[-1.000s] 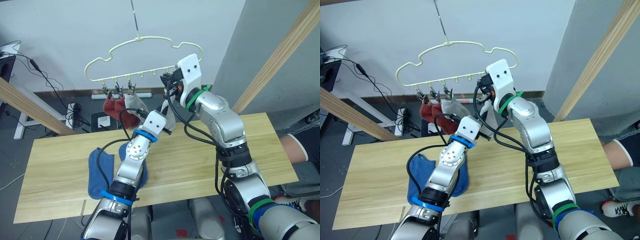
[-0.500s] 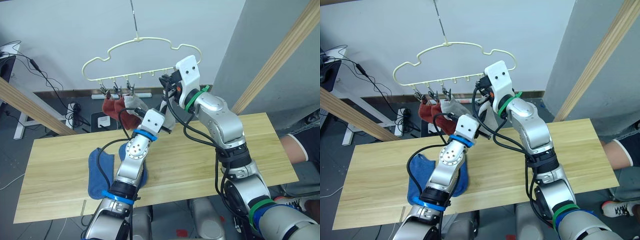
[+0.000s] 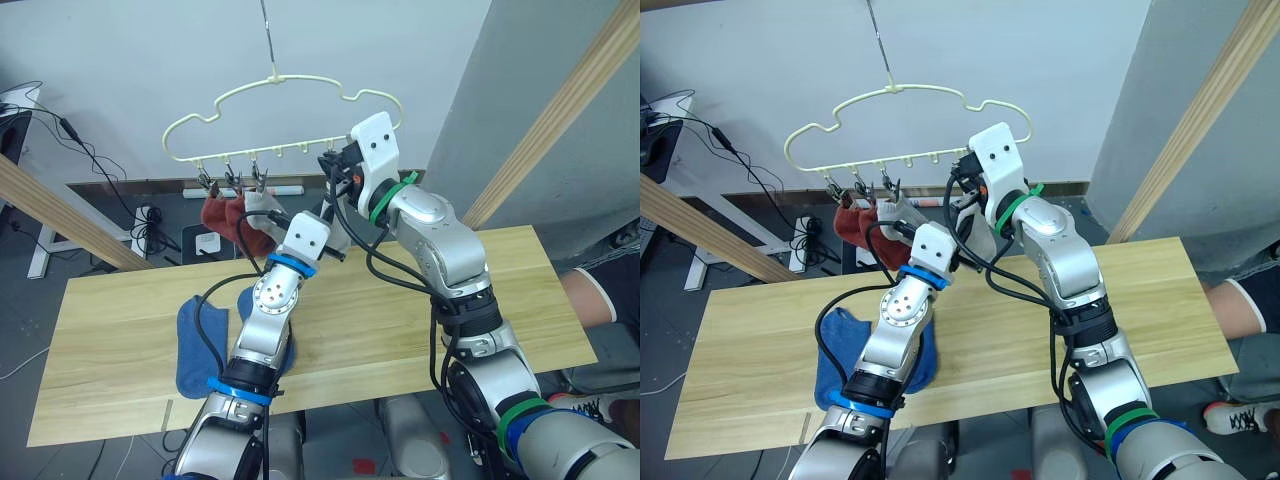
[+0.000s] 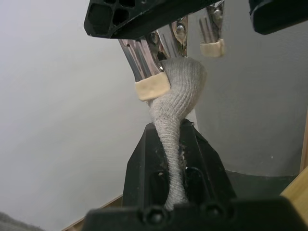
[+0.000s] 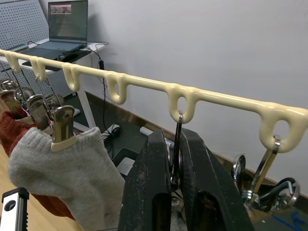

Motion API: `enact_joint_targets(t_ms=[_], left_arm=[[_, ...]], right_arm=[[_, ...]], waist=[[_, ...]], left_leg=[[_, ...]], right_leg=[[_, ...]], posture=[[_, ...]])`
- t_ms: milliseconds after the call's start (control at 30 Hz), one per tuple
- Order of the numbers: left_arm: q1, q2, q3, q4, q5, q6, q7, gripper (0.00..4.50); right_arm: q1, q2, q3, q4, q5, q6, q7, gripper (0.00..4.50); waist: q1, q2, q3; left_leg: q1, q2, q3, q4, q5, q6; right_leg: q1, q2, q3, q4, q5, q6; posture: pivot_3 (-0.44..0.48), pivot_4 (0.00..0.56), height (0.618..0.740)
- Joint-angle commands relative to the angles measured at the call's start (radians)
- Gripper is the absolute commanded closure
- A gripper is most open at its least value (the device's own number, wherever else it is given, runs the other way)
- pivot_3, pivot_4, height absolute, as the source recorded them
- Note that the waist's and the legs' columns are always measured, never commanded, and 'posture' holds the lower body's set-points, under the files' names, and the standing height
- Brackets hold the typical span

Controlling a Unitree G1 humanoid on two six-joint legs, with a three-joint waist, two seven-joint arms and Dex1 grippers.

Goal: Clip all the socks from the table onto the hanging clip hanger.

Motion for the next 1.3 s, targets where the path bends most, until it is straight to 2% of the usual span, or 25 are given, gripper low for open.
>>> enact_joint_targets(t_ms=[33,133,200,367,500,600,700,900,1100,1300], left_arm=[[-0.007,-0.009,0.006,-0.054,-0.020,-0.015,0.000,4.50],[-0.008,-0.008,-0.003,-0.055,-0.026,-0.010,-0.019,4.50],[0.001,-0.003,-0.012,-0.059,-0.040,0.010,-0.049,4.50],[0.042,0.027,-0.013,-0.080,-0.060,0.051,-0.103,3.09],[0.084,0.077,-0.030,-0.133,-0.097,0.095,-0.208,1.97],[0.120,0.151,-0.021,-0.218,-0.174,0.152,-0.331,1.97],[0.154,0.264,0.012,-0.320,-0.267,0.264,-0.455,1.97],[0.191,0.462,0.132,-0.503,-0.509,0.501,-0.622,1.97],[0.132,0.615,0.264,-0.606,-0.747,0.735,-0.693,1.97],[0.086,0.724,0.308,-0.620,-0.830,0.823,-0.753,1.97]], right_arm=[[0.007,0.010,-0.008,-0.057,0.034,0.003,0.004,3.10],[0.015,-0.006,-0.009,-0.090,0.050,0.028,0.012,1.99],[0.033,-0.027,-0.009,-0.136,0.065,0.052,0.025,1.99],[0.083,-0.074,0.002,-0.239,0.086,0.101,0.048,1.95],[0.128,-0.137,0.022,-0.323,0.091,0.112,0.080,1.95],[0.160,-0.184,0.012,-0.386,0.099,0.119,0.094,1.95],[0.175,-0.213,-0.012,-0.410,0.092,0.118,0.079,1.95],[0.161,-0.220,-0.009,-0.329,0.043,0.070,0.026,1.95],[0.118,-0.214,-0.005,-0.218,0.020,0.022,0.013,1.95],[0.068,-0.201,0.001,-0.114,0.007,-0.036,0.015,1.95]], waist=[[0.000,0.000,0.000],[0.001,0.000,0.000],[0.002,0.000,0.000],[0.000,0.000,0.000],[0.000,0.000,0.000],[0.000,0.000,0.000],[0.000,0.000,0.000],[0.000,0.000,0.000],[0.003,0.000,0.000],[0.002,0.000,0.001]], left_leg=[[0.000,0.000,0.000,0.000,0.000,0.000],[0.000,0.000,0.000,0.000,0.000,0.000],[0.000,0.000,0.000,0.000,0.000,0.000],[0.000,0.000,0.000,0.000,0.000,0.000],[0.000,0.000,0.000,-0.001,0.000,0.000],[0.000,0.000,0.000,-0.001,0.000,0.000],[0.000,0.001,0.000,-0.001,0.000,0.000],[0.000,0.001,0.000,-0.001,0.000,0.000],[0.000,0.001,0.000,-0.001,0.000,0.000],[0.000,0.001,0.000,-0.002,0.000,0.000]], right_leg=[[0.000,0.000,0.000,0.000,0.000,0.000],[0.000,0.000,0.000,0.000,0.000,0.000],[0.000,0.000,0.000,0.000,0.000,0.000],[0.000,0.000,0.000,-0.001,0.000,0.000],[0.000,0.000,0.000,-0.001,0.000,0.000],[0.000,0.000,0.000,-0.001,0.000,0.000],[0.000,0.000,0.000,-0.001,0.000,0.000],[0.000,0.001,0.000,0.000,0.000,0.000],[0.000,0.001,-0.001,-0.001,0.000,0.000],[0.000,0.001,-0.001,-0.002,0.000,0.000]], posture=[[-0.199,0.309,0.740],[-0.199,0.310,0.740],[-0.200,0.311,0.740],[-0.210,0.316,0.740],[-0.207,0.319,0.740],[-0.207,0.321,0.740],[-0.207,0.322,0.740],[-0.194,0.313,0.740],[-0.173,0.310,0.740],[-0.165,0.310,0.740]])
